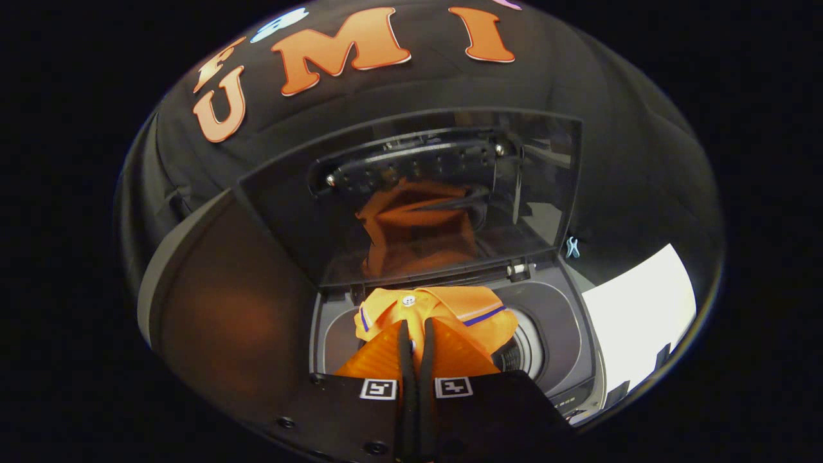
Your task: Put the clothes into the washing machine and then close the washing machine lid.
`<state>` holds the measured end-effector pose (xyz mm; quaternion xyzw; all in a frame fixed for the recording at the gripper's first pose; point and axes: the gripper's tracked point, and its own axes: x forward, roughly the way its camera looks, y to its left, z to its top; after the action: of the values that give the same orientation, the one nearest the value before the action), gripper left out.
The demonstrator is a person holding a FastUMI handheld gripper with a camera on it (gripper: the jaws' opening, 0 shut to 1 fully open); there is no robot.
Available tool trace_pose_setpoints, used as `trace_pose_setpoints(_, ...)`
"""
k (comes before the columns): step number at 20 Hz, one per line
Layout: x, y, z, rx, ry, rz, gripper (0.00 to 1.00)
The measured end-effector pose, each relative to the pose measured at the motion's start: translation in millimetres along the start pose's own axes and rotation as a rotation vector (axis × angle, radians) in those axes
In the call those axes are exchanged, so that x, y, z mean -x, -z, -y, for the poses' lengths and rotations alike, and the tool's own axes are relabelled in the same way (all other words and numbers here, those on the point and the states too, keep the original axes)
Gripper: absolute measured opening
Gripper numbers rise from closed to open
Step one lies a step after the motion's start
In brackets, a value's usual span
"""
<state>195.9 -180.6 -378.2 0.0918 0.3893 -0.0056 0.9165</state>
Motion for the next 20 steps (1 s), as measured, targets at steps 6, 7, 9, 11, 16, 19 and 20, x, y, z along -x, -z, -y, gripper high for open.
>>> trace_pose_setpoints(6,-47.6,46.5,19.2,0.029,0.031,-0.103,0.08)
trace_pose_setpoints(7,-52.7,54.7,20.7,0.030,0.034,-0.118,0.08)
trace_pose_setpoints(9,-65.2,64.7,24.4,0.044,0.041,-0.138,0.08)
trace_pose_setpoints(11,-75.4,74.1,27.0,0.046,0.049,-0.161,0.08)
trace_pose_setpoints(16,-94.5,83.3,34.3,0.046,0.063,-0.192,0.08)
trace_pose_setpoints(19,-103.8,91.6,37.4,0.049,0.069,-0.211,0.08)
trace_pose_setpoints(20,-105.7,93.8,38.8,0.048,0.072,-0.217,0.08)
